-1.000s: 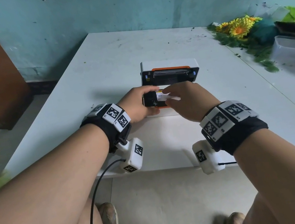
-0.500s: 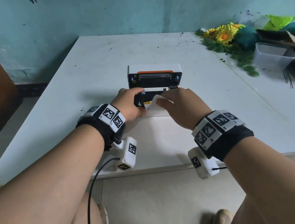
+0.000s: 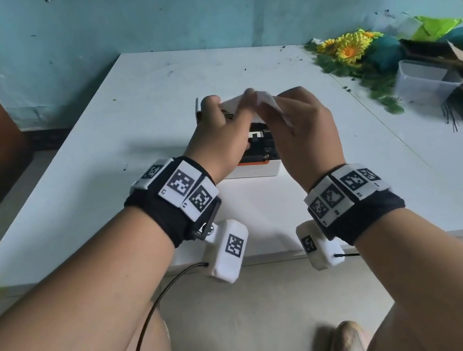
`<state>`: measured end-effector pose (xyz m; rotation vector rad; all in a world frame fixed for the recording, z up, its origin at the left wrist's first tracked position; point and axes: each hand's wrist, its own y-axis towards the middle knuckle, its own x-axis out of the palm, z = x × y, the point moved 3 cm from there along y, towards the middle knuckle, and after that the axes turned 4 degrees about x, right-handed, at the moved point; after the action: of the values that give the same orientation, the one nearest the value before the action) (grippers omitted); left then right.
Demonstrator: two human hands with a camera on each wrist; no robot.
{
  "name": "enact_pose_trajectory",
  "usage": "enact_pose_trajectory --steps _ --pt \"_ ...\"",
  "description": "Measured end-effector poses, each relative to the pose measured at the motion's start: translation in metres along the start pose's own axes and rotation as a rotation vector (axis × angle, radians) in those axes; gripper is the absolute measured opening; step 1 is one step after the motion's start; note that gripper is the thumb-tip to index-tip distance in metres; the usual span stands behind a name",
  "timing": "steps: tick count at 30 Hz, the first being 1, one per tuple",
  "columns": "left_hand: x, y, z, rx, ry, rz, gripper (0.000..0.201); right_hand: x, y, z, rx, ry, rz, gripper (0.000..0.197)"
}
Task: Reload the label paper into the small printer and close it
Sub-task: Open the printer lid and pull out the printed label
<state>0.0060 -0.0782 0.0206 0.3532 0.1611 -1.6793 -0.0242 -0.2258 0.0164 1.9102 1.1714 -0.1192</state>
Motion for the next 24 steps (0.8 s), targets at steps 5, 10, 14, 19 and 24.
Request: enact_pose_trajectory --steps 5,10,14,19,24 --pt "-0.002 0.012 -0.012 -0.017 -0.384 0.058 0.079 -0.005 -0.002 0.010 -0.075 -0.019 -0.062 0.048" --pt "0.001 0.012 -0.012 0.160 -0.130 0.093 0.065 -0.008 -0.009 0.019 0.079 0.024 -0.206 0.063" --pt "0.013 0.015 -0.013 0.180 -0.195 0.132 0.039 -0.016 -0.011 0.031 0.261 0.153 -0.131 0.061" --pt "0.033 0.016 -0.008 0.184 -0.235 0.172 0.023 -0.038 -0.011 0.035 0.658 0.576 -0.053 0.038" --pt "0.063 0.020 -0.008 0.159 -0.248 0.086 0.023 -0.061 -0.017 0.067 0.641 0.433 -0.010 0.014"
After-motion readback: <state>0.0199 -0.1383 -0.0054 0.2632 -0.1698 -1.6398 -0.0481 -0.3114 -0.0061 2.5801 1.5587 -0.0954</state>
